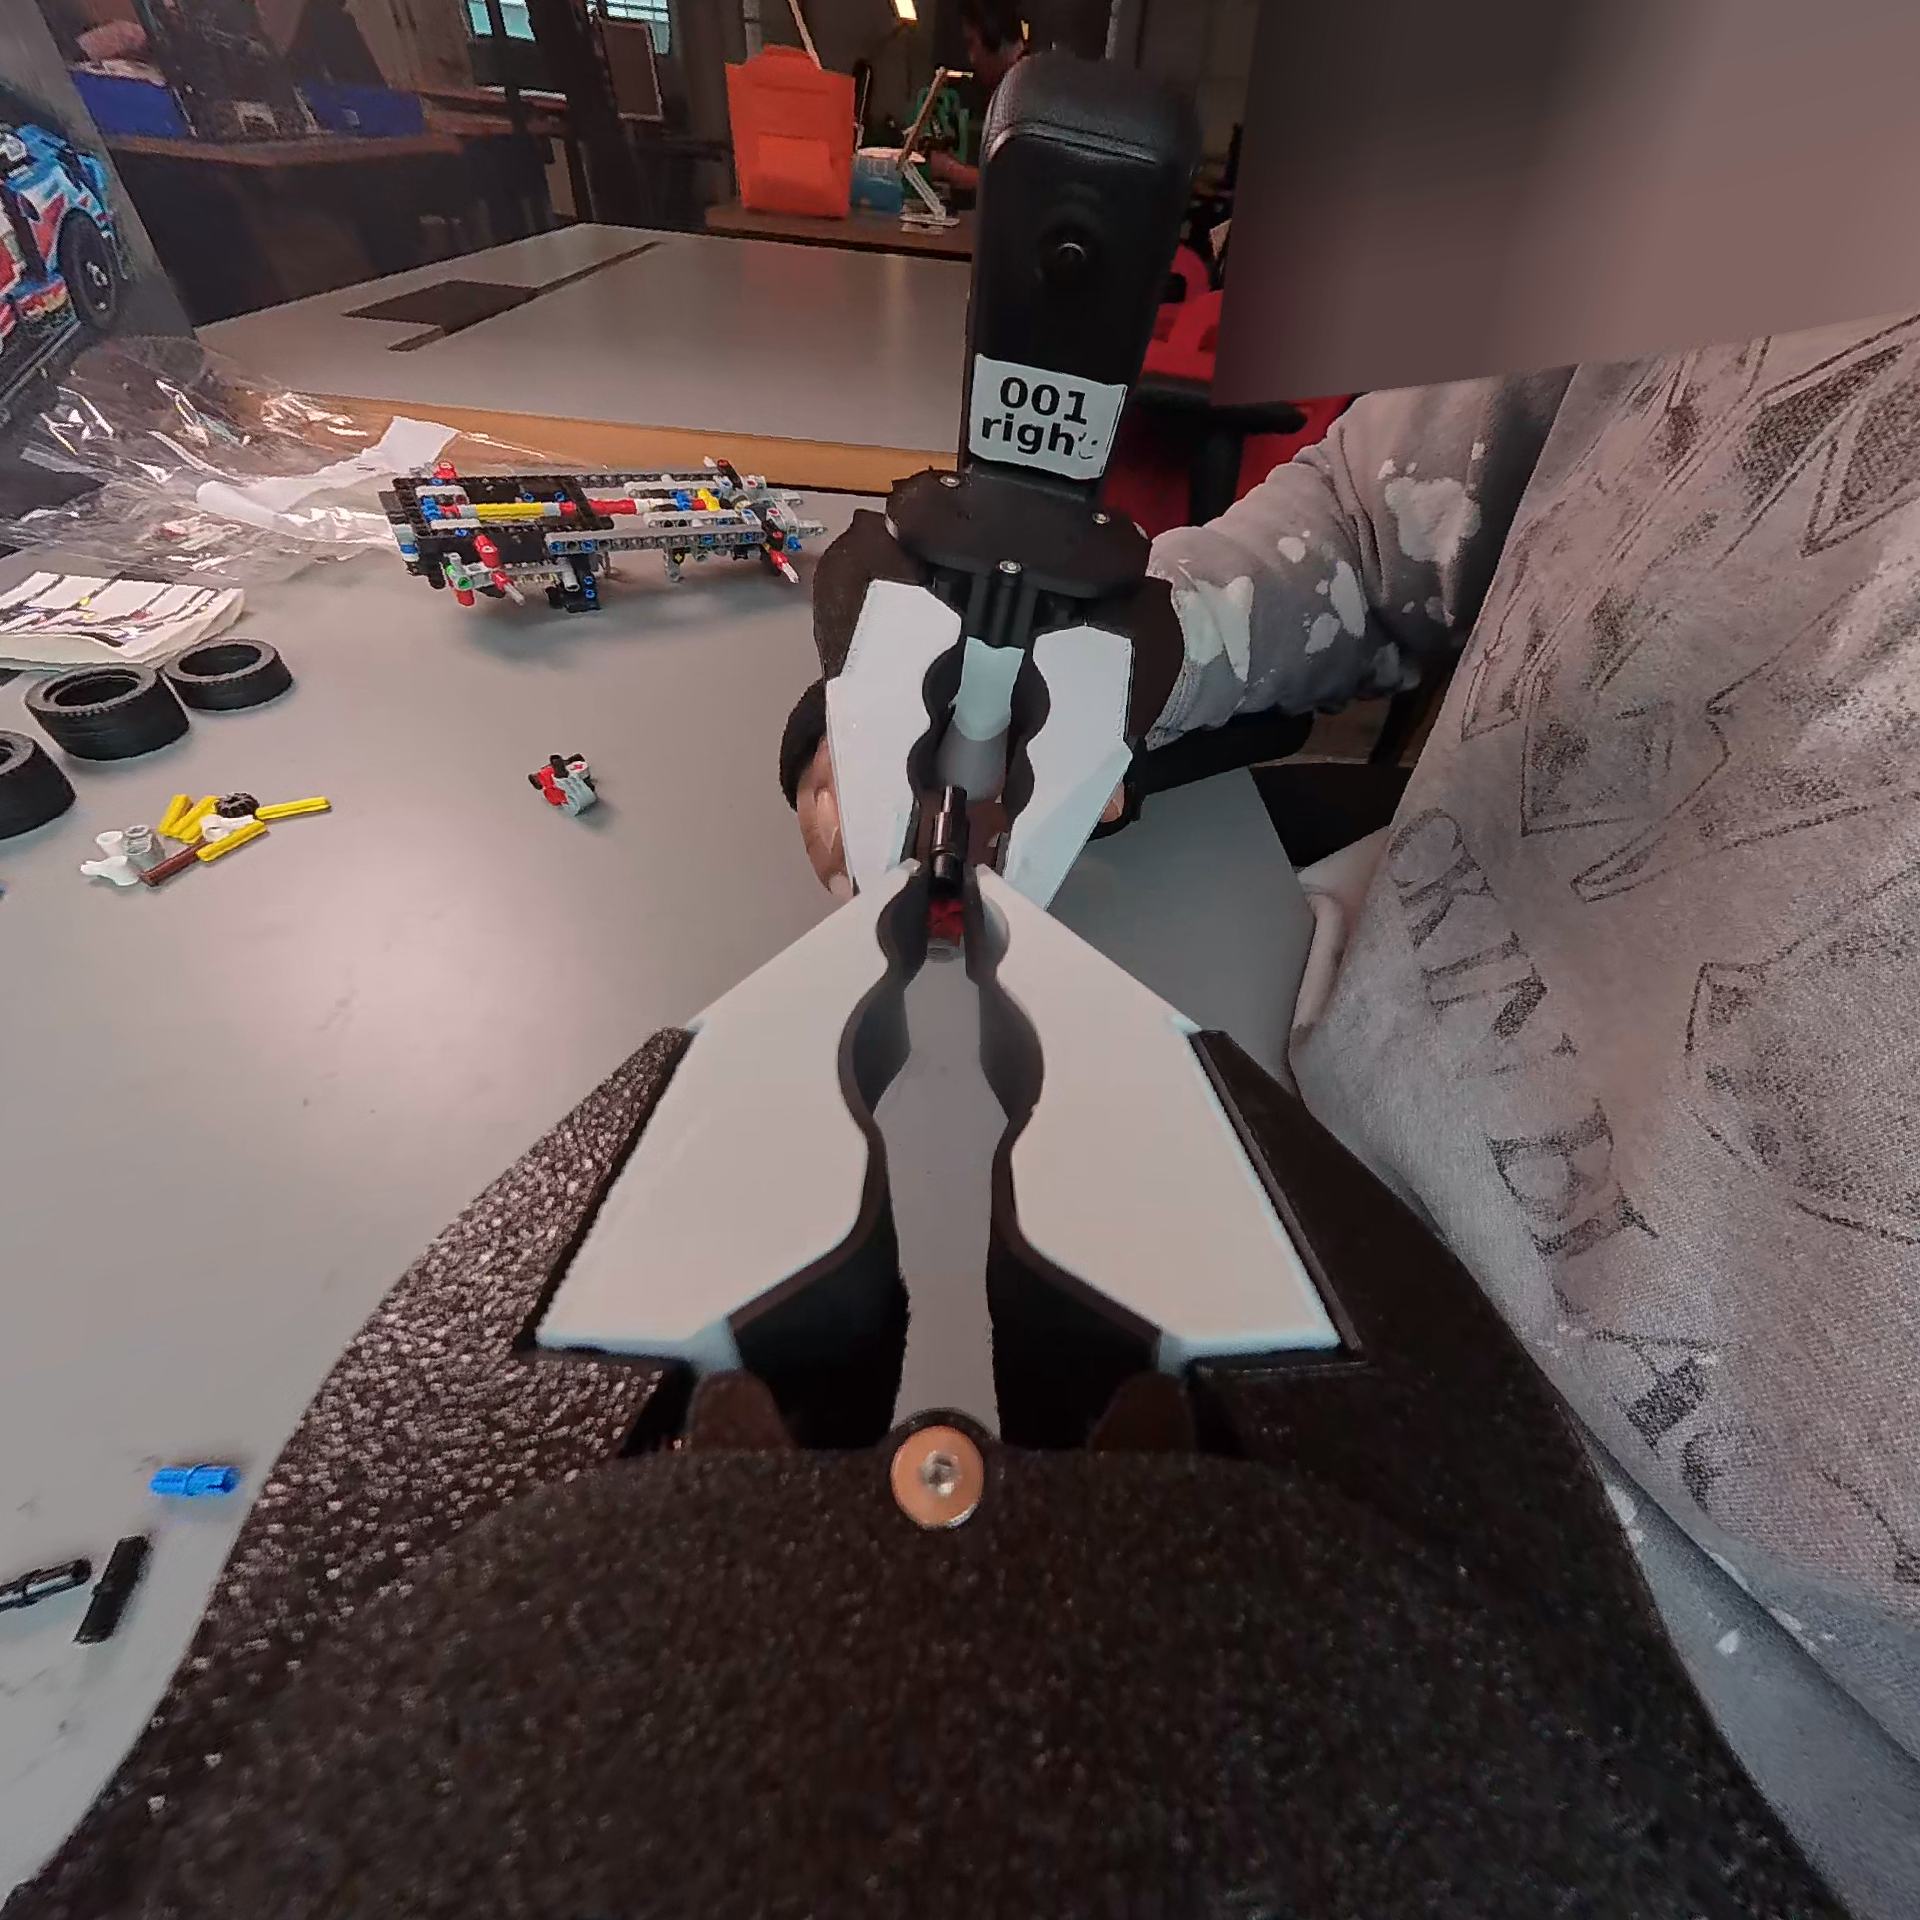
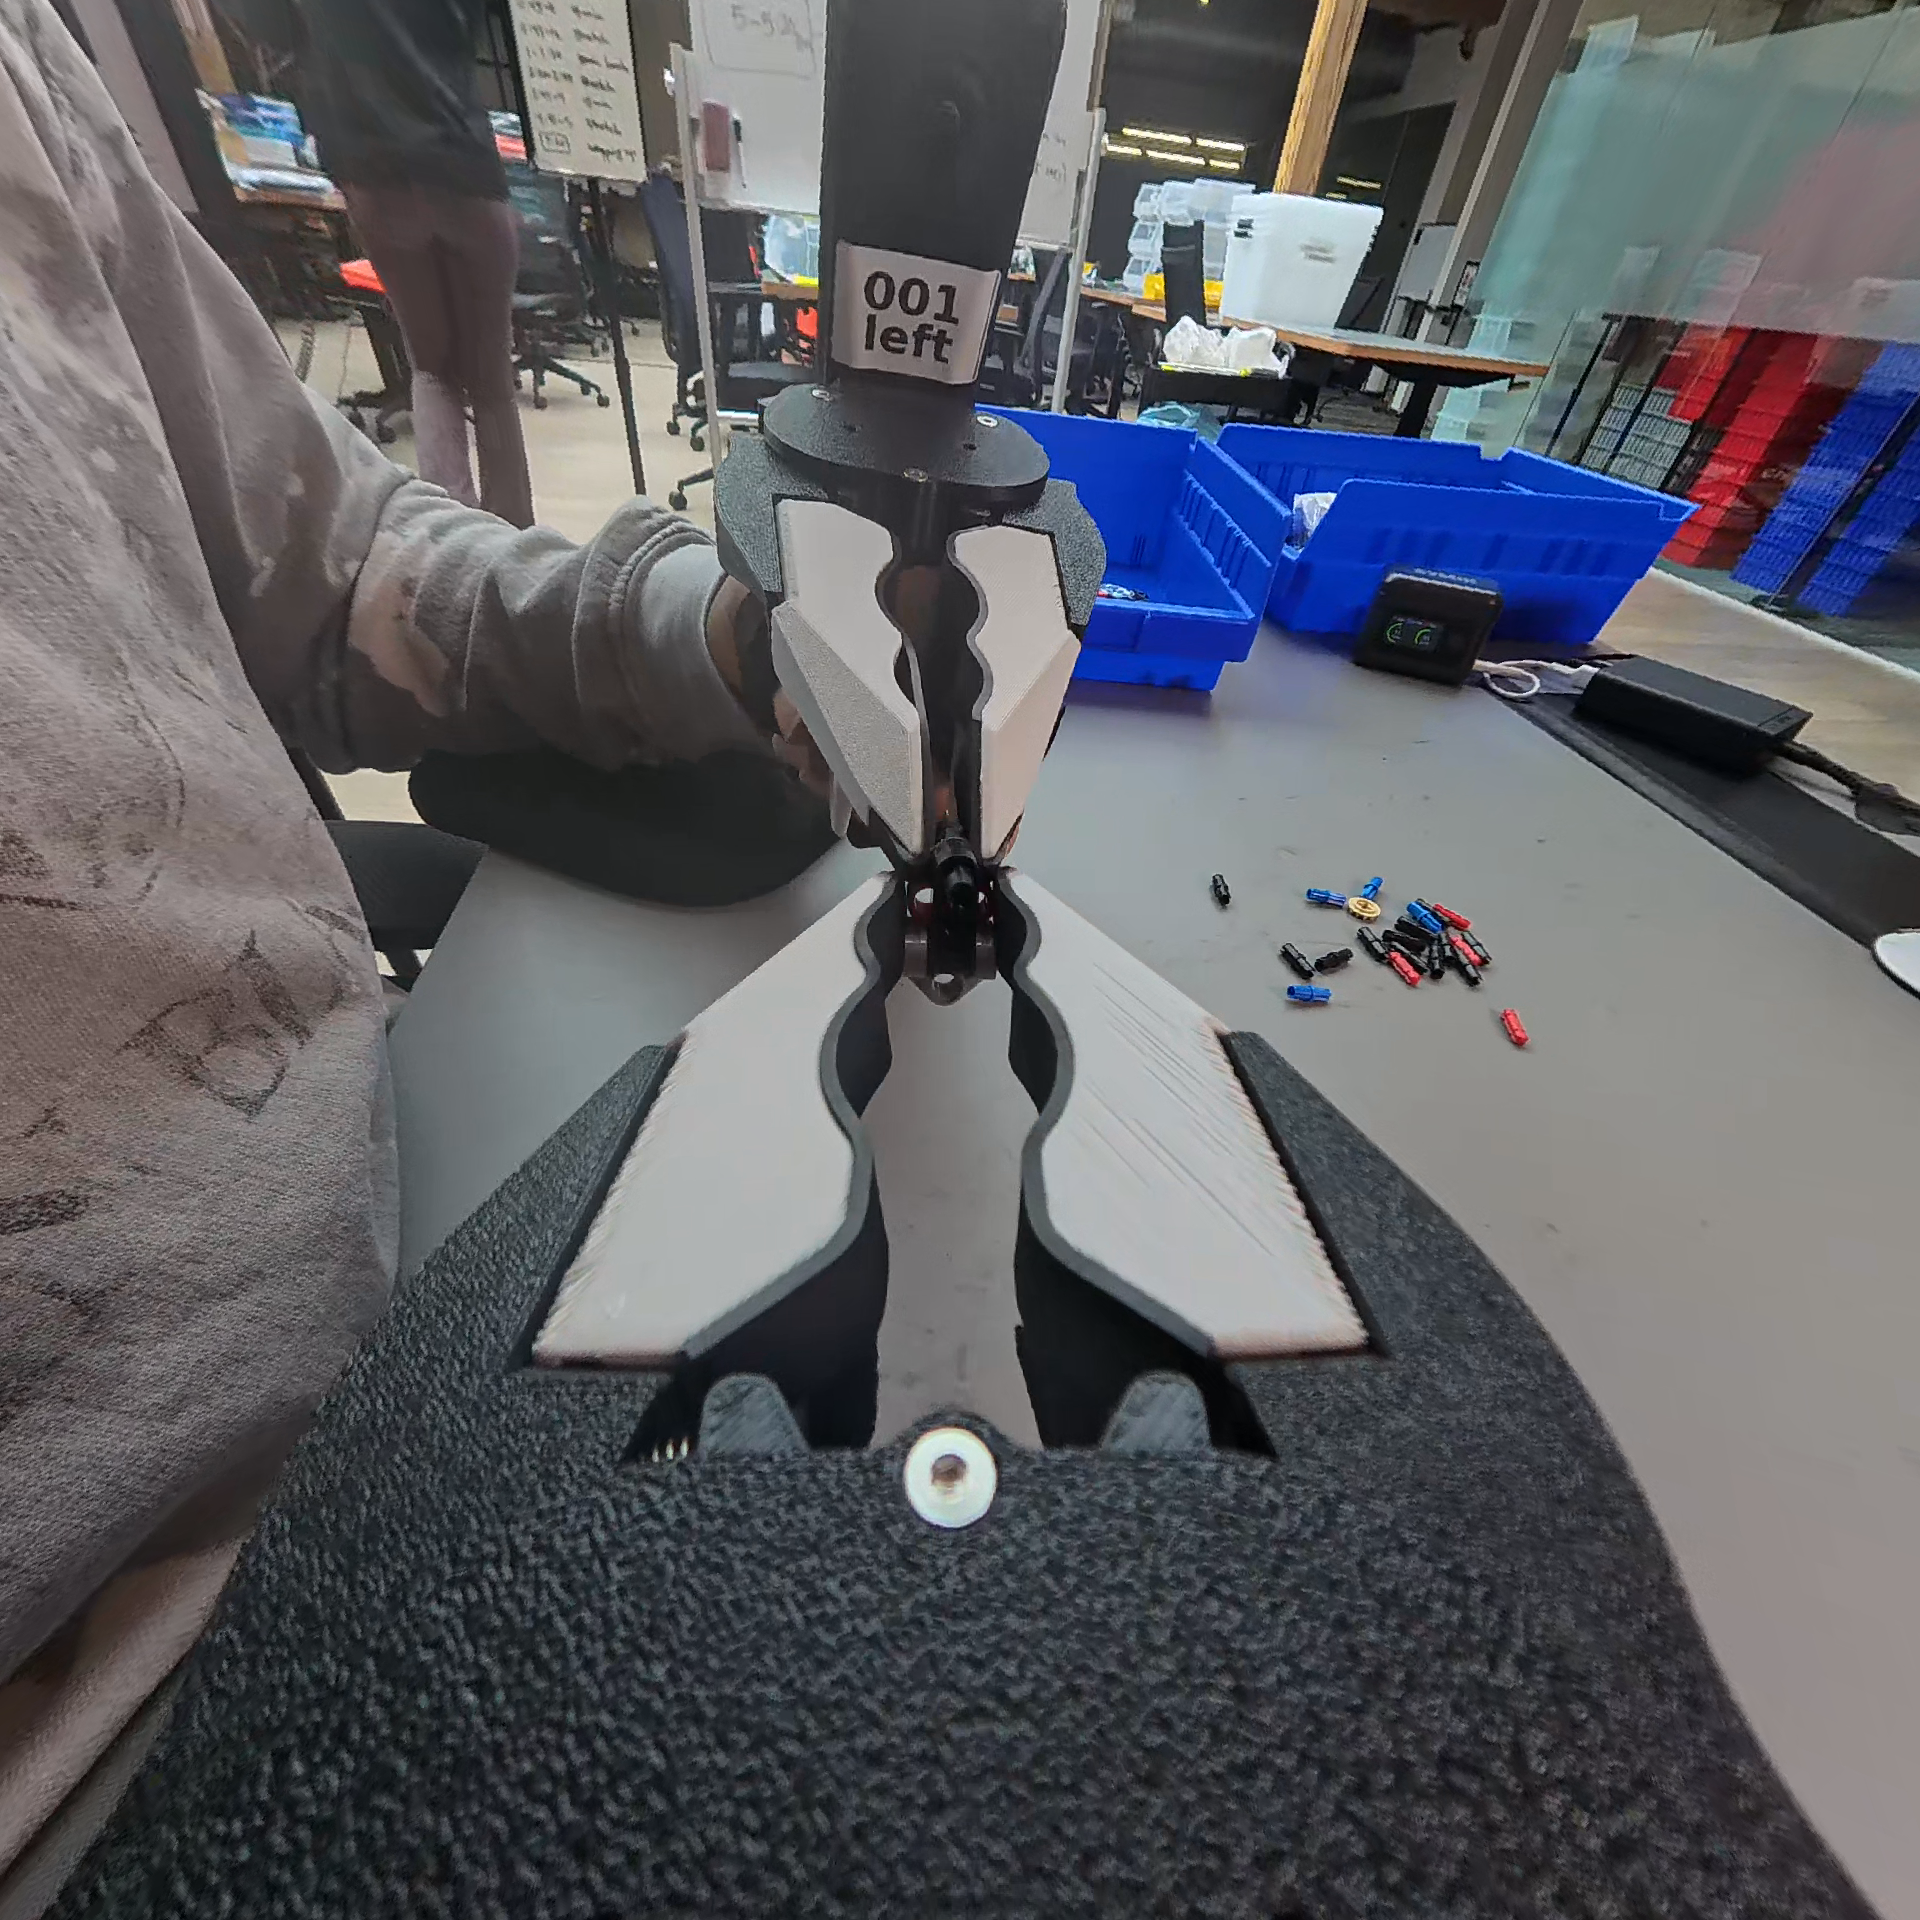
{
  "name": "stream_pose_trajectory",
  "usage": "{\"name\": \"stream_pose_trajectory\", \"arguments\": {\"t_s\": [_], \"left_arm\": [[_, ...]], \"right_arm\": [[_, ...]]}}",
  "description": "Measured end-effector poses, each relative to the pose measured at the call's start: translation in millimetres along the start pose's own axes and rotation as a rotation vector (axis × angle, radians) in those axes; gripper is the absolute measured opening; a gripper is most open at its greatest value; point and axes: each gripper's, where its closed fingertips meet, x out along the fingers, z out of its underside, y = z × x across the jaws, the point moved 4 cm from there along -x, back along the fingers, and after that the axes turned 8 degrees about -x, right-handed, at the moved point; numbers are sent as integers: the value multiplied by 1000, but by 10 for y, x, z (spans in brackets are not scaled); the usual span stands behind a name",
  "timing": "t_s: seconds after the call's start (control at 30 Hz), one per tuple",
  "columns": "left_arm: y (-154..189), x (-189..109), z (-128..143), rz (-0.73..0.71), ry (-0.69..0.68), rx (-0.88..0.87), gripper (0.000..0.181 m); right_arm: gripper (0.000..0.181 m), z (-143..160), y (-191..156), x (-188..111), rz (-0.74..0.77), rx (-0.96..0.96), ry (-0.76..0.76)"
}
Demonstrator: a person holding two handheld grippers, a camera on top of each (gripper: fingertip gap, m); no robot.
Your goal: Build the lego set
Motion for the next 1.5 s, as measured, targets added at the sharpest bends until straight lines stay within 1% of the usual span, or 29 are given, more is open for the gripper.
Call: {"name": "stream_pose_trajectory", "arguments": {"t_s": [0.3,0.43,0.53,0.6,0.67,0.73,0.93,1.03,1.17,1.27,1.33,1.4,1.5], "left_arm": [[-16,2,24,-26,-66,0,6],[29,15,134,-2,-121,16,6],[18,-5,144,-2,-127,16,6],[33,6,154,4,-136,23,6],[44,22,165,1,-144,33,6],[28,12,160,-14,-147,40,6],[25,4,169,-20,-142,34,6],[30,13,151,-14,-128,29,6],[-1,9,93,-12,-93,12,6],[-55,-81,47,-22,-61,-7,6],[-210,-328,-7,-96,10,-43,6],[-338,-523,-28,-162,58,-93,5],[-472,-550,15,-258,47,-109,6]], "right_arm": [[15,26,11,-22,-14,5,-6],[15,109,-81,-7,-107,60,-54],[20,106,-82,-62,-131,84,-41],[18,107,-90,-79,-144,91,-46],[14,121,-88,-86,-129,53,-57],[6,85,-55,-118,-128,79,-30],[7,90,-74,-80,-80,-12,-61],[6,68,-70,-103,-77,-24,-56],[5,28,-14,-139,-61,20,-29],[5,1,55,-203,-47,20,-19],[5,52,203,-339,6,39,-19],[6,75,294,-403,34,73,-12],[6,85,339,-334,68,71,-17]]}}
